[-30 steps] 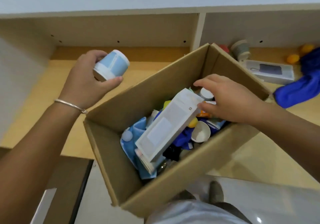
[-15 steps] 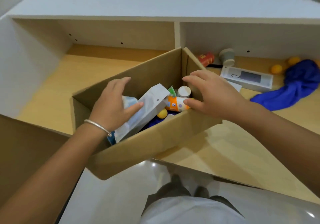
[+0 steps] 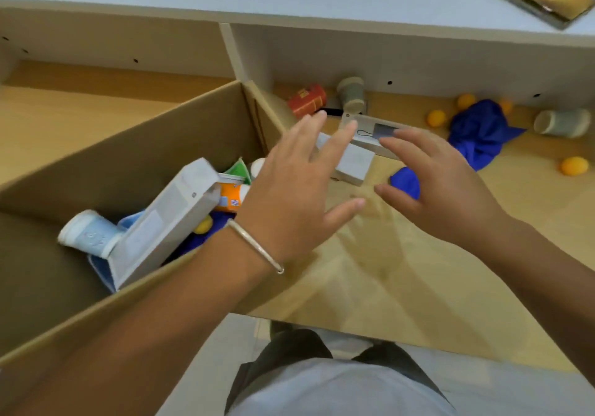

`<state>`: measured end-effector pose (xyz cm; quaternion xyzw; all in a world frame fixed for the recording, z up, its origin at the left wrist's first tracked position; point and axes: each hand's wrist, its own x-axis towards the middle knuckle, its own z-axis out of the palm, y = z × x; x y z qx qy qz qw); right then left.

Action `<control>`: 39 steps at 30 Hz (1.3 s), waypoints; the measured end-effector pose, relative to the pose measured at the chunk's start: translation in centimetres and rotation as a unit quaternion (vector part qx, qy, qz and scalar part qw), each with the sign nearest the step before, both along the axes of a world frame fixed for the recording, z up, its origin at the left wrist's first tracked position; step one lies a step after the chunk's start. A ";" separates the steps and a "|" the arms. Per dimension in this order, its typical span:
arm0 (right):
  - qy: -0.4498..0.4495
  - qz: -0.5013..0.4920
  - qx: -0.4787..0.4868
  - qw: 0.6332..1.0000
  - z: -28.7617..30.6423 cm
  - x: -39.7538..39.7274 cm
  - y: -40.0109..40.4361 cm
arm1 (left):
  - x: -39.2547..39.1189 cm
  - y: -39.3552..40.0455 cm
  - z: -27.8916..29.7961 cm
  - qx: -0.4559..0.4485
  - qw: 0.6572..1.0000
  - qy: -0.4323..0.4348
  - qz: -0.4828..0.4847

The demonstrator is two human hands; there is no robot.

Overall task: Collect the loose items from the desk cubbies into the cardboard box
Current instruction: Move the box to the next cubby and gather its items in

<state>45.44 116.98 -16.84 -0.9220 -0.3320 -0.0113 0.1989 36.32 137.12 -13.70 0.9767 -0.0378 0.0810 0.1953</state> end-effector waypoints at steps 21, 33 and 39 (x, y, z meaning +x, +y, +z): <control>0.077 -0.038 -0.179 0.980 -13.8 20.8 -17.2 | 17.8 -15.9 -16.5 0.108 0.959 0.237 0.113; 0.117 -0.011 -0.242 0.963 -17.0 22.7 -15.1 | 28.4 -11.3 -17.3 0.246 0.923 0.294 -0.001; 0.092 -0.019 -0.150 0.984 -17.4 21.5 -16.3 | 27.3 -12.7 -17.1 0.229 0.935 0.270 -0.015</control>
